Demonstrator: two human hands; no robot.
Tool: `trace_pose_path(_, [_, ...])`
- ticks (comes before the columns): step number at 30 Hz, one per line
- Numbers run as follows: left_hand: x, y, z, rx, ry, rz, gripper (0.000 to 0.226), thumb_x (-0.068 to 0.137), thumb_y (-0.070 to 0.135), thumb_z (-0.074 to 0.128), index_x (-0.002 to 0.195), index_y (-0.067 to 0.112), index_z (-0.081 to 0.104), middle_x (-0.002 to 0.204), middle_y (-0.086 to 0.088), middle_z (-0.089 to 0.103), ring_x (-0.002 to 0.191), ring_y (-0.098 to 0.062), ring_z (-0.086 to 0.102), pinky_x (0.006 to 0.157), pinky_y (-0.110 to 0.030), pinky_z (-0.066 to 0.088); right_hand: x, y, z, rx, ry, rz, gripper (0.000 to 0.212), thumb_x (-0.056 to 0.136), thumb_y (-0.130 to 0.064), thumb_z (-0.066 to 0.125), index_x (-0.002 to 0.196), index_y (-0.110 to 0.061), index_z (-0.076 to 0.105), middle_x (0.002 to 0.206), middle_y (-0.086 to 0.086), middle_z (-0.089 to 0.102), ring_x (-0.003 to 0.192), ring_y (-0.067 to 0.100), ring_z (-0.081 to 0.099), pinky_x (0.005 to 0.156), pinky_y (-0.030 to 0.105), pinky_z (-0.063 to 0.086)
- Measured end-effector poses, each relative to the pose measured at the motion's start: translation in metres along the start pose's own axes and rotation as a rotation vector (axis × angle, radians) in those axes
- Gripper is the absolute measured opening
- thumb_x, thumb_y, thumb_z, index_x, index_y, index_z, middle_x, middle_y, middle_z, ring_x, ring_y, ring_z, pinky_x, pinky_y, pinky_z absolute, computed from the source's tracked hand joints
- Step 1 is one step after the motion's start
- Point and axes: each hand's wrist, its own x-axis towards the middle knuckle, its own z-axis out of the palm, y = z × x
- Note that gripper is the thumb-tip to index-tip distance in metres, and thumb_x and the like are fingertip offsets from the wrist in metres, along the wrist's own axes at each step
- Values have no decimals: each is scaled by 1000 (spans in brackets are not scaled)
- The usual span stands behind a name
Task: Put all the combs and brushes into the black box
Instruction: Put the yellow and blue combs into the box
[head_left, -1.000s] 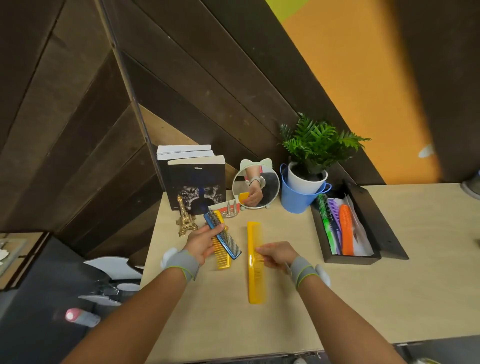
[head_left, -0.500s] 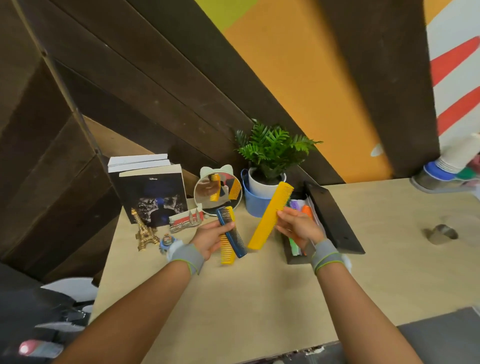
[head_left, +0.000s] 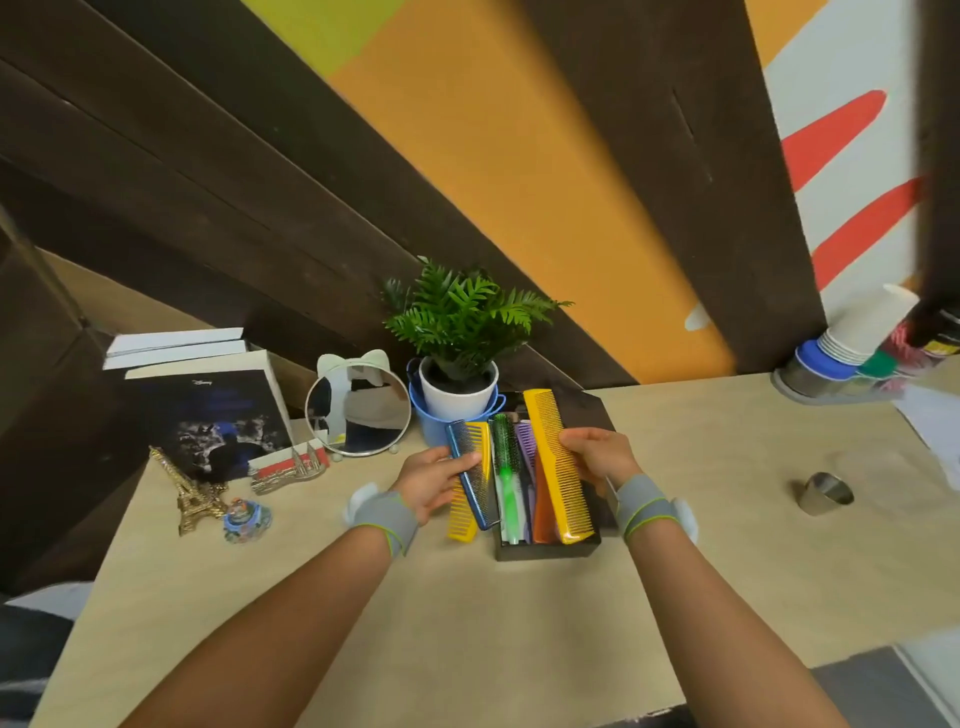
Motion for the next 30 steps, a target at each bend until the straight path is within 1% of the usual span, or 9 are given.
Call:
trace_pose_path(4, [8, 1, 15, -17, 19, -5, 6, 84, 10, 64, 82, 16, 64, 55, 9, 72, 49, 0, 67, 45, -11, 50, 27, -5, 4, -82, 70, -30, 13, 86, 5, 56, 93, 1, 67, 77, 14, 63, 54, 15, 54, 54, 24, 49])
trace_pose_path(7, [14, -1, 20, -29, 56, 3, 6, 84, 10, 65, 82, 16, 64, 55, 8, 72, 49, -1, 67, 46, -13, 51, 44, -2, 11, -210, 95, -71, 20, 83, 4, 58, 99, -2, 68, 84, 13, 63, 54, 17, 55, 50, 22, 52])
trace_pose_path(9, [18, -3, 21, -32, 77, 4, 6, 84, 10, 65, 83, 16, 63, 56, 8, 72, 50, -2, 67, 53, -16, 54, 51, 2, 18, -279, 116, -82, 17, 82, 2, 58, 88, -8, 69, 88, 16, 65, 66, 28, 62, 67, 32, 60])
trace_pose_path(12, [23, -7, 22, -40, 108, 0, 8, 84, 10, 65, 82, 17, 62, 55, 9, 72, 50, -1, 67, 60, -18, 54, 57, 12, 23, -405, 121, -86, 21, 82, 0, 55, 93, -7, 72, 105, 20, 69, 98, 35, 66, 93, 44, 53])
trace_pose_path(20, [27, -15, 30, -76, 130, -22, 10, 89, 4, 56, 89, 13, 60, 52, 9, 70, 47, -2, 67, 48, -13, 53, 50, 20, 20, -613, 68, -192, 33, 90, -9, 46, 118, -6, 63, 123, 21, 63, 117, 36, 56, 95, 34, 46])
trace_pose_path(23, [31, -15, 39, -53, 130, -16, 23, 90, 7, 56, 113, 10, 58, 73, 3, 70, 64, -11, 66, 69, -22, 54, 45, 9, 19, -540, 57, -273, 28, 88, -15, 53, 110, -7, 68, 117, 20, 67, 112, 35, 60, 92, 34, 47])
trace_pose_path(25, [34, -14, 46, -36, 118, -12, 28, 90, 9, 56, 118, 11, 56, 84, 0, 64, 75, -13, 61, 83, -27, 48, 41, 0, 19, -348, -45, -221, 19, 89, -22, 58, 95, -9, 71, 104, 19, 71, 92, 30, 65, 79, 34, 51])
trace_pose_path(27, [37, -13, 53, -42, 96, -9, 20, 90, 10, 55, 110, 13, 57, 85, 0, 63, 75, -12, 60, 80, -24, 47, 36, -8, 19, -179, -201, -128, 19, 91, -29, 57, 84, -15, 67, 83, 10, 71, 66, 15, 64, 60, 26, 49])
trace_pose_path(30, [39, -11, 63, -19, 72, -11, 8, 91, 12, 55, 94, 18, 60, 84, 2, 64, 67, -7, 63, 68, -19, 51, 33, -14, 14, -208, -311, -105, 15, 90, -24, 59, 76, -21, 62, 69, -3, 62, 46, -3, 61, 45, 10, 46])
